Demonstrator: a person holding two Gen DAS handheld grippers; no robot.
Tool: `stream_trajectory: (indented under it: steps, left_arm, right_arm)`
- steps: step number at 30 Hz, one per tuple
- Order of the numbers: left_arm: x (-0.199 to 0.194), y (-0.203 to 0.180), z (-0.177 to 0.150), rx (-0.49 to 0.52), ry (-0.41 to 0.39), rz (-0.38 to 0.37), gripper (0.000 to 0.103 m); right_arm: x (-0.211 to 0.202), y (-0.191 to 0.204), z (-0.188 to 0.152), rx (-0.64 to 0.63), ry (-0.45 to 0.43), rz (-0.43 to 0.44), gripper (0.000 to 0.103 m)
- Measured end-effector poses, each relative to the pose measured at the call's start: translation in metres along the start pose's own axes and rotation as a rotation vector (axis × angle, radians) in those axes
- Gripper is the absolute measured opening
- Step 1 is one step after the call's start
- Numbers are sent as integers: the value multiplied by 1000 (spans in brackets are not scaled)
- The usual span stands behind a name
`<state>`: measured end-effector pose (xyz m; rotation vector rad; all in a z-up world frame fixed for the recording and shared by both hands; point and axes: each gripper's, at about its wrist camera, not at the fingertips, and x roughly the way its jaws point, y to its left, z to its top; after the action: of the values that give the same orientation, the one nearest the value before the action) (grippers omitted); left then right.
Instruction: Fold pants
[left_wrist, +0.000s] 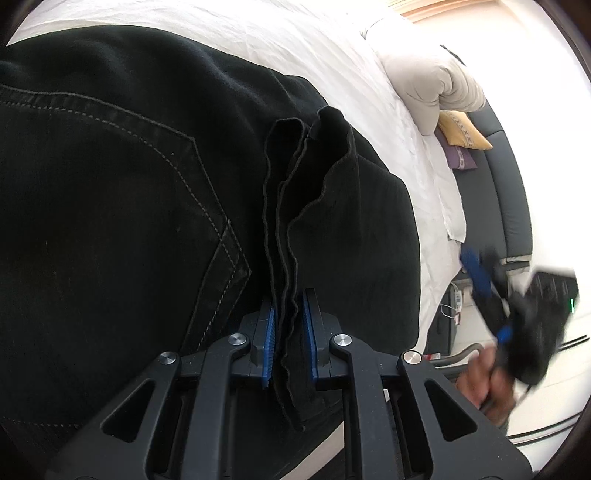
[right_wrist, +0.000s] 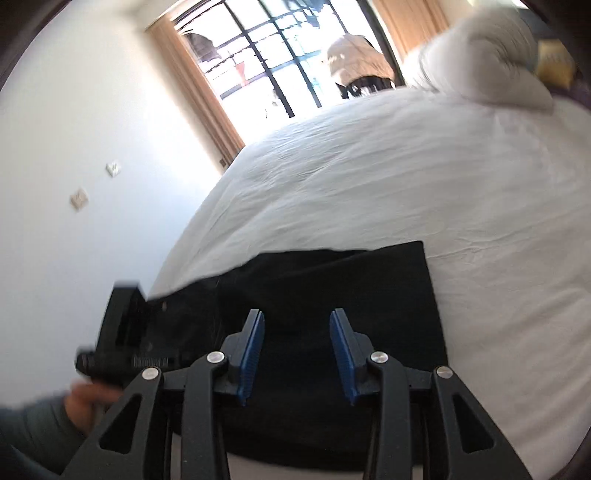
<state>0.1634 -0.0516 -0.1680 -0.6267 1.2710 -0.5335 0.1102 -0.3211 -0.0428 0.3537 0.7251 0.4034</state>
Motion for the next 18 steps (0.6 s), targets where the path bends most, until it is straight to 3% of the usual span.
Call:
stream_trajectory:
  steps: [3, 7, 9, 11, 13, 16, 18]
  left_arm:
    - [4, -10, -1, 19, -5, 17, 13]
    - [7, -13, -1, 20, -11, 25, 13]
    - [8, -13, -3, 22, -10, 24, 13]
    - [7, -14, -5, 33, -10, 28, 13]
    - [4, -15, -5, 36, -12, 31, 13]
    - [-5, -30, -7, 70, -43, 80, 13]
    - [-15, -48, -11, 129, -82, 92, 13]
  right_arm:
    - [15, -31, 30, 94, -12, 53, 41]
    - [63, -66, 53, 233, 58, 102, 41]
    - [93, -88, 52, 283, 120, 64, 41]
    - [110, -105, 39, 340, 170, 38, 33]
    - [102, -109, 41, 380, 144, 55, 33]
    - [72, -93, 40, 339, 115, 51, 36]
    - [42, -77, 24, 326, 85, 110, 47]
